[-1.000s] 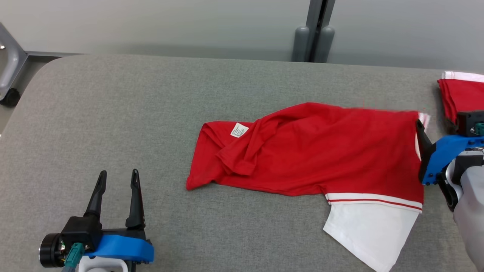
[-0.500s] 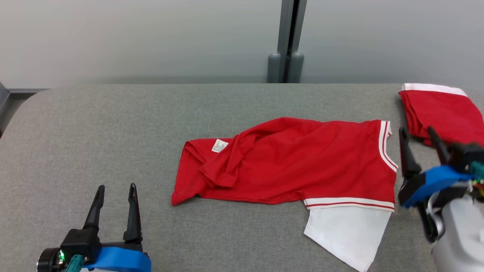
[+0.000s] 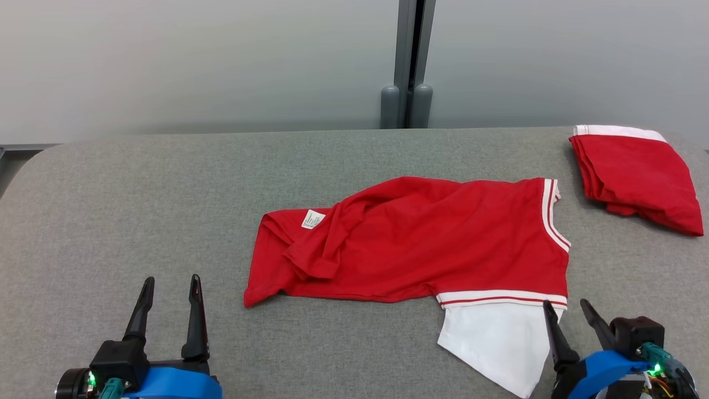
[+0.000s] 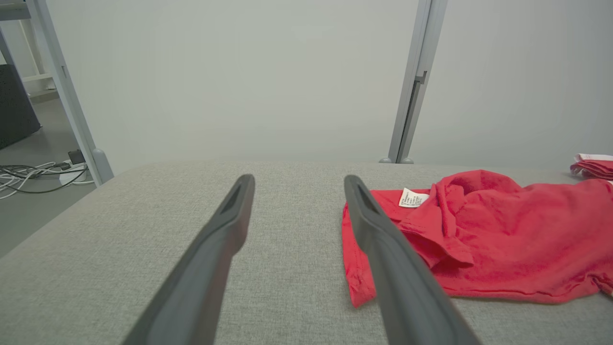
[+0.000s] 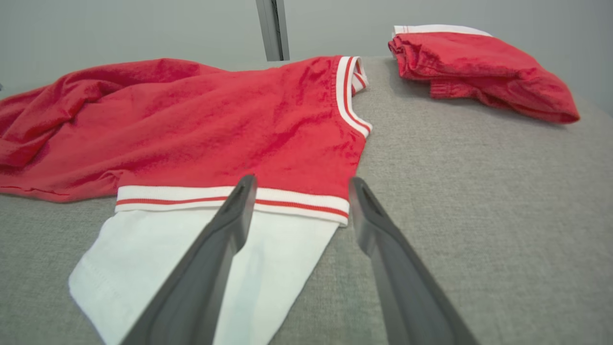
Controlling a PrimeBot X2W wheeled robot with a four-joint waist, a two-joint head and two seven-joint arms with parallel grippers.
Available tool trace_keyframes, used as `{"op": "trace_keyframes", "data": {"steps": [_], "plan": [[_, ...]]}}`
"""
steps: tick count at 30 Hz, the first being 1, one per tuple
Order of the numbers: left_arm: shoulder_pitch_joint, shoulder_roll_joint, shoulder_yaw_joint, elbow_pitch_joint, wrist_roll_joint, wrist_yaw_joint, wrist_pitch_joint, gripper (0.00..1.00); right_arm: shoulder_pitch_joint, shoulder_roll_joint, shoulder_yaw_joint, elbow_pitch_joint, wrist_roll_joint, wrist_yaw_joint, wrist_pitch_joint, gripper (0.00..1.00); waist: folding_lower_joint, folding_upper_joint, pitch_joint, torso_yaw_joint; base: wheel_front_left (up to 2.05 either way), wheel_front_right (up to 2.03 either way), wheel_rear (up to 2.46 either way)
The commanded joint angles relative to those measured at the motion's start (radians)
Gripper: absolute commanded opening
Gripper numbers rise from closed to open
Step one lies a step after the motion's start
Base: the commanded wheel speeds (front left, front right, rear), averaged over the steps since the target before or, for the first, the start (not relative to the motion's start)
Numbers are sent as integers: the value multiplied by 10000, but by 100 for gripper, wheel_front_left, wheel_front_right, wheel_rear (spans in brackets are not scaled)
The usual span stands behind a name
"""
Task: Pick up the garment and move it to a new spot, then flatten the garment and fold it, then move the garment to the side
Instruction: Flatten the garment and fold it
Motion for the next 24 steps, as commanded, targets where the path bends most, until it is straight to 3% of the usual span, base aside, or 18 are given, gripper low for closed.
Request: {"op": "trace_keyframes", "data": {"steps": [1, 13, 23, 24], "plan": [[61, -14, -33, -16, 66, -61, -24, 100, 180, -1, -38, -19, -103, 1, 132, 100, 1, 2, 11, 6, 0, 0, 0], [-150, -16, -73, -2, 0, -71, -24, 100, 519, 400, -169, 632, -272, 1, 1297, 100, 1, 2, 200, 259, 0, 0, 0], [-177, -13, 6, -18, 26, -68, -24, 100, 93, 684, 621, 1412, 221, 16, 1066, 100, 1, 2, 248, 264, 0, 0, 0], [-171, -15, 1, -23, 31, -68, -24, 100, 31, 679, 676, 1507, 272, 16, 1009, 96, 1, 2, 242, 255, 0, 0, 0]]}}
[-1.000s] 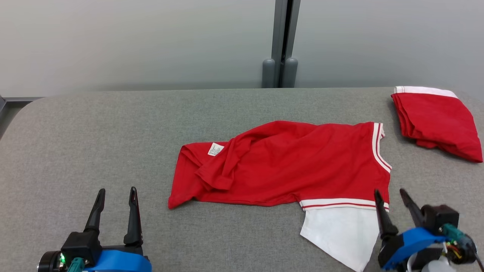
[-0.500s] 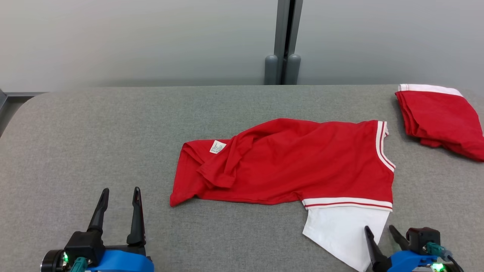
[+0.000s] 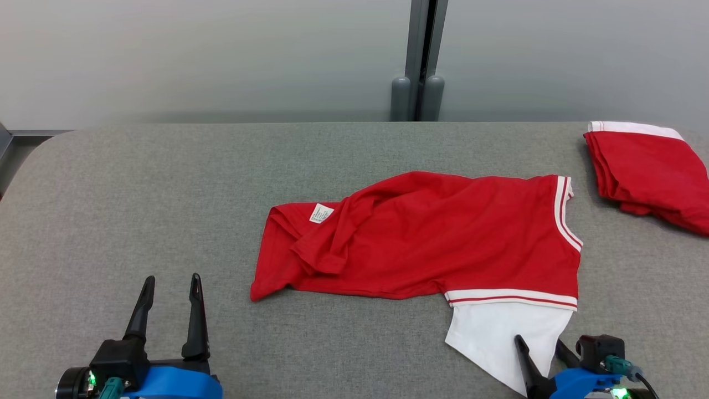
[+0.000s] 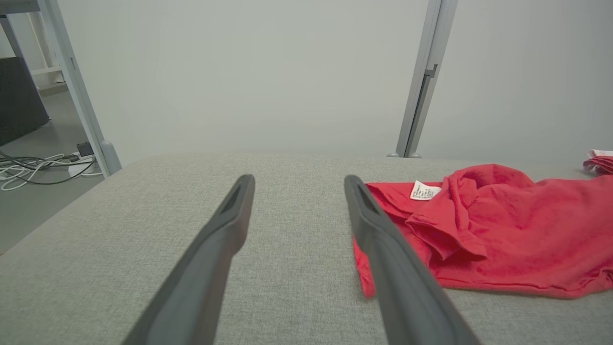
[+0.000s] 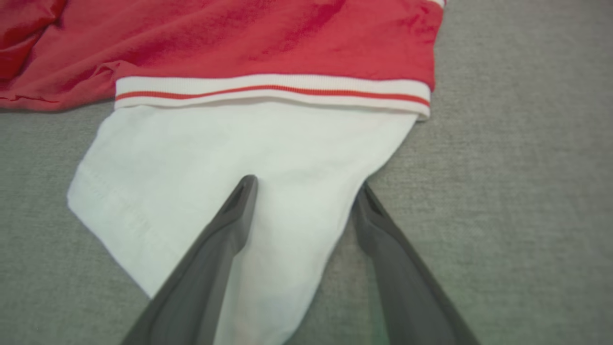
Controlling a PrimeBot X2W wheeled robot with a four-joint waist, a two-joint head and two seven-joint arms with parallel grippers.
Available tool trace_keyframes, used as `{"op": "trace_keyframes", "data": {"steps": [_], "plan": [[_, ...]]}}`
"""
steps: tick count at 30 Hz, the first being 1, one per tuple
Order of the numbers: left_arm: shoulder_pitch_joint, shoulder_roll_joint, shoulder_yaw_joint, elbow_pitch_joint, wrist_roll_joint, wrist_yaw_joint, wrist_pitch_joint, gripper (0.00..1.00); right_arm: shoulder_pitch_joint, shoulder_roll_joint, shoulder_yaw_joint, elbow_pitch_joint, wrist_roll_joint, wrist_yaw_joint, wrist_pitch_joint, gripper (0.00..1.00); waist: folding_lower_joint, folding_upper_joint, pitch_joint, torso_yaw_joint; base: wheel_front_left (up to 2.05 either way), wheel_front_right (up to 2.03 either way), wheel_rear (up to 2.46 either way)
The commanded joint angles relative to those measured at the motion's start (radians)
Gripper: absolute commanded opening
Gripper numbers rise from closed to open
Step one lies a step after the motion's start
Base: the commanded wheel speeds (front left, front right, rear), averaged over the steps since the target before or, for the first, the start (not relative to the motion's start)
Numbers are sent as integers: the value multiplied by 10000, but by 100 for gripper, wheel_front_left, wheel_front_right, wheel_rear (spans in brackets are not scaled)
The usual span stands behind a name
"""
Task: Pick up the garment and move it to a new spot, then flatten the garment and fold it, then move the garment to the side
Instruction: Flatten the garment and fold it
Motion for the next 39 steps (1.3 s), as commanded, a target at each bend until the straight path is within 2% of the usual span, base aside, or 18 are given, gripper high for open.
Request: {"op": "trace_keyframes", "data": {"steps": [1, 2, 3, 9, 14, 20, 27, 28, 29, 30, 34, 39], "plan": [[-143, -18, -31, -25, 35, -17, -24, 100, -45, 181, 192, 305, 119, 36, 14, 48, 0, 0, -11, -8, 0, 0, 0], [-153, -15, -41, -23, 31, -19, -24, 100, -94, 188, 264, 387, 153, 36, -61, 22, 0, 0, -14, -9, 0, 0, 0], [-163, -17, -55, -21, 26, -20, -24, 100, -153, 191, 308, 507, 181, 36, -135, 0, 0, 0, -15, -11, 0, 0, 0], [-101, -15, -68, 16, -13, 22, -24, 100, -302, 73, 111, 1276, 14, 20, -585, 0, 0, 0, -100, -53, 0, 0, 0], [154, -17, -35, 3, -48, 59, -24, 100, -133, -292, -290, 1418, -14, 10, -942, 0, 0, 0, -261, -145, 0, 0, 0], [242, -17, -100, 12, -53, 72, -24, 100, 434, -750, -569, 964, 68, 9, -906, 0, 0, 0, -434, -247, 0, 0, 0], [346, -17, -64, 31, -46, 53, -24, 100, 1223, -1128, -453, -174, 408, 13, 30, 0, 0, 0, -519, -350, 0, 0, 0], [361, -15, -63, 41, -49, 49, -24, 100, 1293, -1144, -406, -349, 476, 14, 153, 23, 0, 0, -535, -363, 0, 0, 0], [374, -17, -73, 49, -51, 45, -24, 100, 1362, -1161, -398, -546, 550, 17, 175, 87, 0, 0, -547, -368, 0, 0, 0], [386, -15, -81, 63, -50, 40, -24, 100, 1405, -1180, -440, -737, 575, 17, 182, 100, 0, 0, -561, -370, 0, 0, 0], [420, -14, -35, 98, -24, 18, -24, 100, 1523, -1150, -759, -1607, 326, 19, -190, 100, 0, 0, -637, -388, 0, 0, 0], [456, -12, 46, 104, 7, -2, -24, 100, 1487, -630, -1316, -2775, 0, 20, -682, 100, 0, 0, -731, -424, 0, 0, 0]]}}
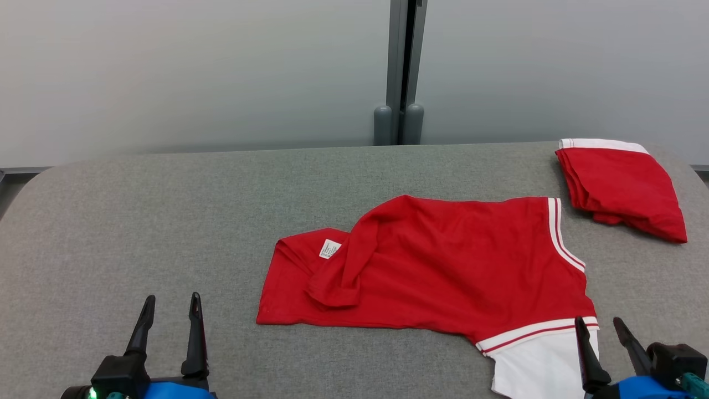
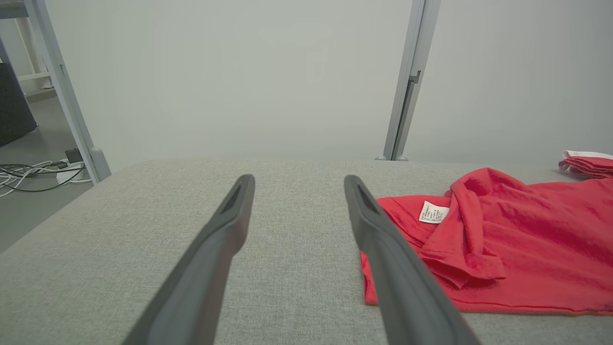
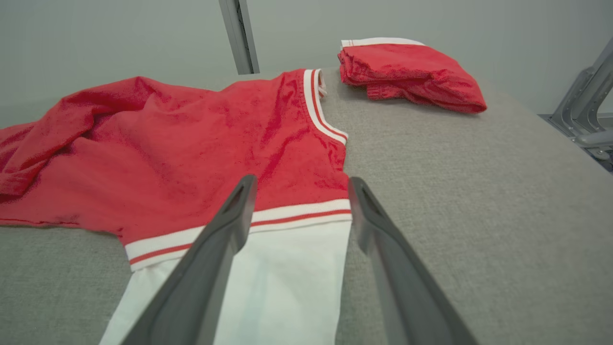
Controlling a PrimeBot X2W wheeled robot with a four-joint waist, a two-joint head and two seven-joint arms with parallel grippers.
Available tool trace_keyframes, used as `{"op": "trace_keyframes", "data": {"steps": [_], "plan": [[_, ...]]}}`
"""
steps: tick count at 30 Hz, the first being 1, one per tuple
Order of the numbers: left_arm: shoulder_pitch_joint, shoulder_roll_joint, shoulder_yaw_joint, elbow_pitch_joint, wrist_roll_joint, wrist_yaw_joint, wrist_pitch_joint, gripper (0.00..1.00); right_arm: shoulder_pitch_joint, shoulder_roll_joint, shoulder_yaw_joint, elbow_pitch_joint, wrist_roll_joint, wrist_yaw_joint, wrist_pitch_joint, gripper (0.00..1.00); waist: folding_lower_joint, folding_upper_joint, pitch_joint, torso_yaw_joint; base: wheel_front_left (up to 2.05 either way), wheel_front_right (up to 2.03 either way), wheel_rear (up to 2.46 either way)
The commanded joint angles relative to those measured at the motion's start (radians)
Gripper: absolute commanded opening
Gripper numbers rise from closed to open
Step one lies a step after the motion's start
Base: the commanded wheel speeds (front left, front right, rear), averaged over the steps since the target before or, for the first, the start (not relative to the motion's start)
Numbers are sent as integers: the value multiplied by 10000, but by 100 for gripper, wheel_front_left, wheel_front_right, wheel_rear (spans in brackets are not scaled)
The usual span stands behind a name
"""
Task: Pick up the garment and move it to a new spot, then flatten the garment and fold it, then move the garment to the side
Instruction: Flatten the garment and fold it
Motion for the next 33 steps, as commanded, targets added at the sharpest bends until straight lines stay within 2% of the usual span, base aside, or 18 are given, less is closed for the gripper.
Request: {"op": "trace_keyframes", "data": {"steps": [1, 9, 18, 33], "plan": [[41, -12, 14, -18, 38, -25, -24, 100, 44, 194, -40, -469, -158, 1, -203, 100, 0, 0, -20, -5, 0, 0, 0], [-11, -12, 93, -2, 106, -27, -24, 100, 105, 712, 600, -1915, -385, 1, -756, 100, 0, 0, -86, 114, 0, 0, 0], [48, -17, 223, 31, 174, -36, -24, 100, 619, 838, 1034, -2716, -384, 1, -812, 100, 0, 0, -100, 229, 0, 0, 0], [-19, -15, 195, 204, 140, -8, -24, 100, 821, 841, 1167, -2407, -198, 1, -816, 100, 0, 0, 3, 124, 0, 0, 0]]}}
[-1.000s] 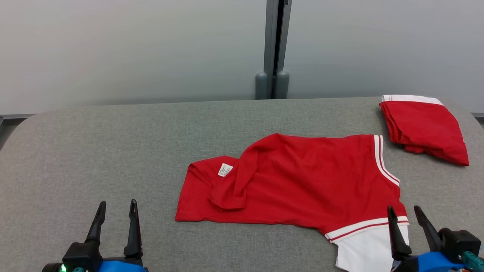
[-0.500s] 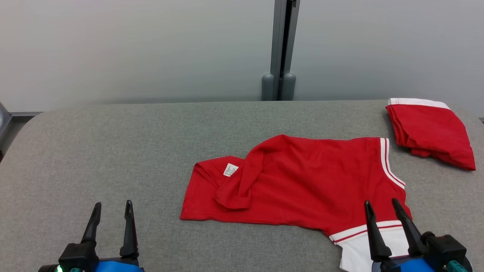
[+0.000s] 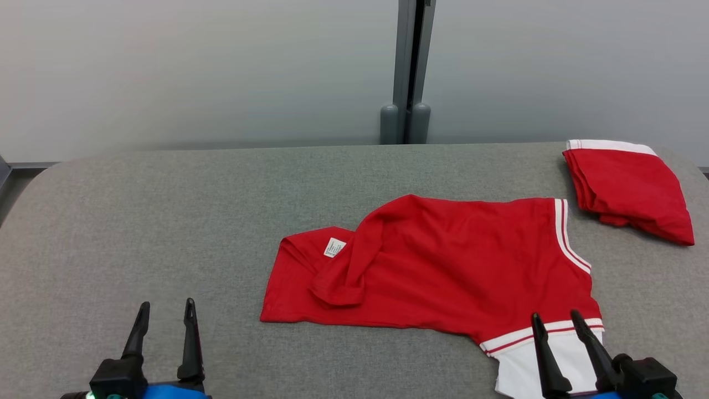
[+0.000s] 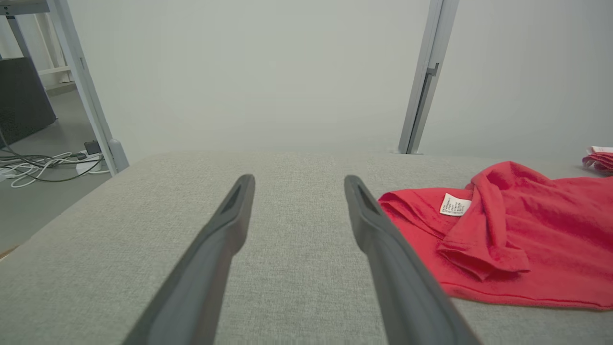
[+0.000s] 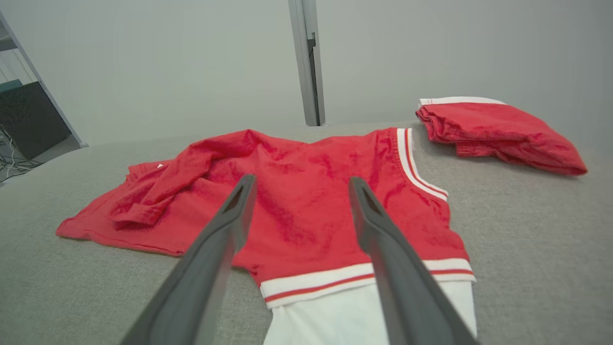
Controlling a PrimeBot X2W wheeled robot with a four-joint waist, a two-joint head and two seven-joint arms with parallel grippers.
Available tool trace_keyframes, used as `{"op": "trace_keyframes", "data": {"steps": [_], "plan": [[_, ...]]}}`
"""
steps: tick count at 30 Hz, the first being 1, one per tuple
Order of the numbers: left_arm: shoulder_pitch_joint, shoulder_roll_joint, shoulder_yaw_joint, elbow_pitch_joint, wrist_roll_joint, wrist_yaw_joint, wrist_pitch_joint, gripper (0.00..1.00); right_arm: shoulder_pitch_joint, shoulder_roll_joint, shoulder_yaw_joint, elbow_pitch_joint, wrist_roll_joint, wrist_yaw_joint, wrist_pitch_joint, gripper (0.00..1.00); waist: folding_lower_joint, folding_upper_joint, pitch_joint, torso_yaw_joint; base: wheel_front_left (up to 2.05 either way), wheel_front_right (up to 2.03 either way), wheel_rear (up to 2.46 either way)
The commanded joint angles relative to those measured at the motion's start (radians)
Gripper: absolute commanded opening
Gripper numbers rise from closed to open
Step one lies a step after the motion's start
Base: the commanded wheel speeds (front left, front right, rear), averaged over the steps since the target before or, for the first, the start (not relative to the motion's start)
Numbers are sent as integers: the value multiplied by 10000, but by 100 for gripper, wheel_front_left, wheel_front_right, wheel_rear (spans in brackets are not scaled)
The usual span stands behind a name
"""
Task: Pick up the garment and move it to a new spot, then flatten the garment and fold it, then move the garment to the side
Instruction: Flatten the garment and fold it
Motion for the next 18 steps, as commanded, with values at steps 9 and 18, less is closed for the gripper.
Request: {"op": "trace_keyframes", "data": {"steps": [9, 18], "plan": [[-1106, 275, -789, 868, 214, -96, -24, 100, -645, -14, -1047, 1547, -597, 3, -49, 100, 0, 0, 528, -438, 0, 0, 0], [-1902, 614, -1688, 2743, -152, -97, -22, 100, -1158, -17, -1276, 3152, -589, 1, 88, 100, 0, 0, 1002, -960, 0, 0, 0]]}}
